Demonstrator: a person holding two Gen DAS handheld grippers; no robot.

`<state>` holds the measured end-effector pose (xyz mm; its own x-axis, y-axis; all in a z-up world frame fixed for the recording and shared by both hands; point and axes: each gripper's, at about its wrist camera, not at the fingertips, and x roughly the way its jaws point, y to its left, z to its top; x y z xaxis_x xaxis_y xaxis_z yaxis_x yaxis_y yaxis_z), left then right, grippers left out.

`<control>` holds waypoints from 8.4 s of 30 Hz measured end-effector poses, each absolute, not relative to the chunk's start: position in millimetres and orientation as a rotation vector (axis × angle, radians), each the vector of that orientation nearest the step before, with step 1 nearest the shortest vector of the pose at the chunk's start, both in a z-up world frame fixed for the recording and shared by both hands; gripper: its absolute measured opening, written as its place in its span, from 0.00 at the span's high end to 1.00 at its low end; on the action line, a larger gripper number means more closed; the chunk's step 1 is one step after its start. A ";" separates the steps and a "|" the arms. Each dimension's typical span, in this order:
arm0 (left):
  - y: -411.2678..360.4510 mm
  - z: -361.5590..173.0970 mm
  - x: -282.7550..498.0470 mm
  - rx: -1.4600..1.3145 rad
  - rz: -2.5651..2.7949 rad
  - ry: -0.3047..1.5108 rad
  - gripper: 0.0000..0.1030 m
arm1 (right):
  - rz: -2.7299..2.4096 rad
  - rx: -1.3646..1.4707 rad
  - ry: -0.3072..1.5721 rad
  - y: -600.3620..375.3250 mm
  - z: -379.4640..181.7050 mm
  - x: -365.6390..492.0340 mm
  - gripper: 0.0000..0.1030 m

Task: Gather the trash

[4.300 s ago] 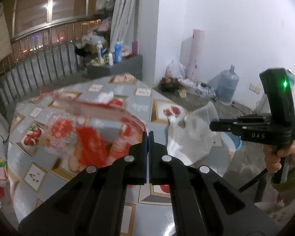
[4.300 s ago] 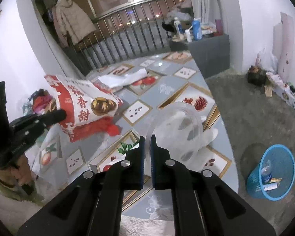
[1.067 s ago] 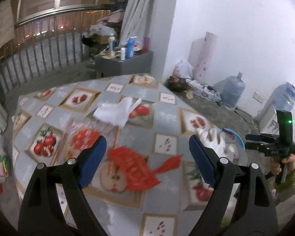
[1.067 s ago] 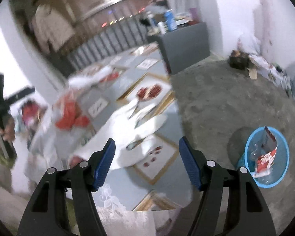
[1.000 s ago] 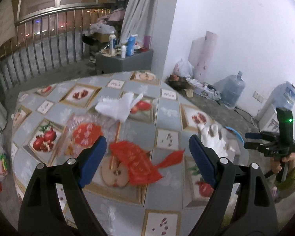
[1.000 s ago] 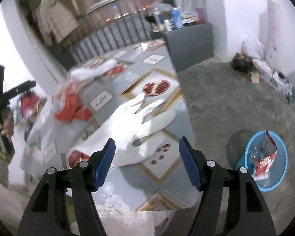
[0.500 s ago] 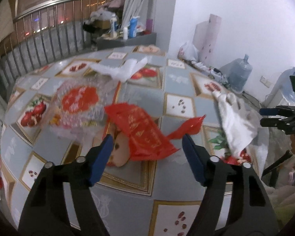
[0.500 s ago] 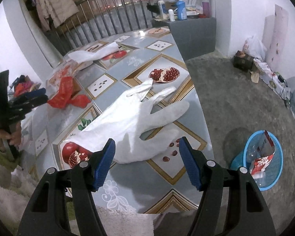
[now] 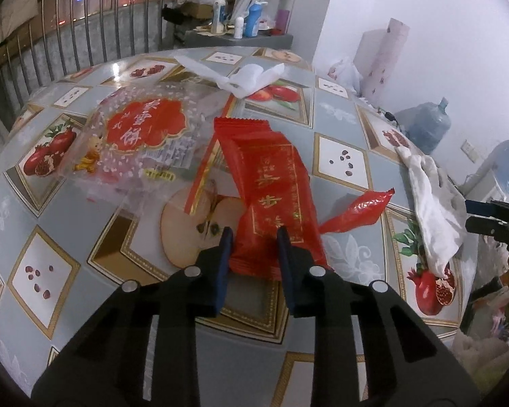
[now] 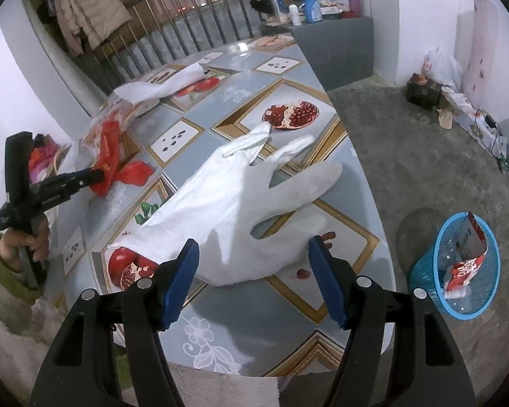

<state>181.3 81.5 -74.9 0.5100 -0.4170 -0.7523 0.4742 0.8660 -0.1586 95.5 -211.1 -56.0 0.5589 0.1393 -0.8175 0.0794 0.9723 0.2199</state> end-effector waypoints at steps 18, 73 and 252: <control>81.3 -68.8 175.4 0.075 -0.510 0.859 0.84 | -0.058 0.241 0.994 -212.9 -62.4 99.3 0.69; 33.5 53.1 129.0 0.096 -0.663 0.543 0.96 | -0.210 0.270 0.560 -257.4 68.2 33.9 0.96; 154.8 -74.1 229.6 -0.011 -0.312 0.917 0.94 | 0.012 0.311 1.077 -168.0 -74.7 313.4 0.97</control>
<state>229.6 154.8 -74.1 0.5662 -0.2704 -0.7786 0.2610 0.9549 -0.1418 313.4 -168.0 -74.7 0.4778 0.1601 -0.8637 0.1411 0.9565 0.2554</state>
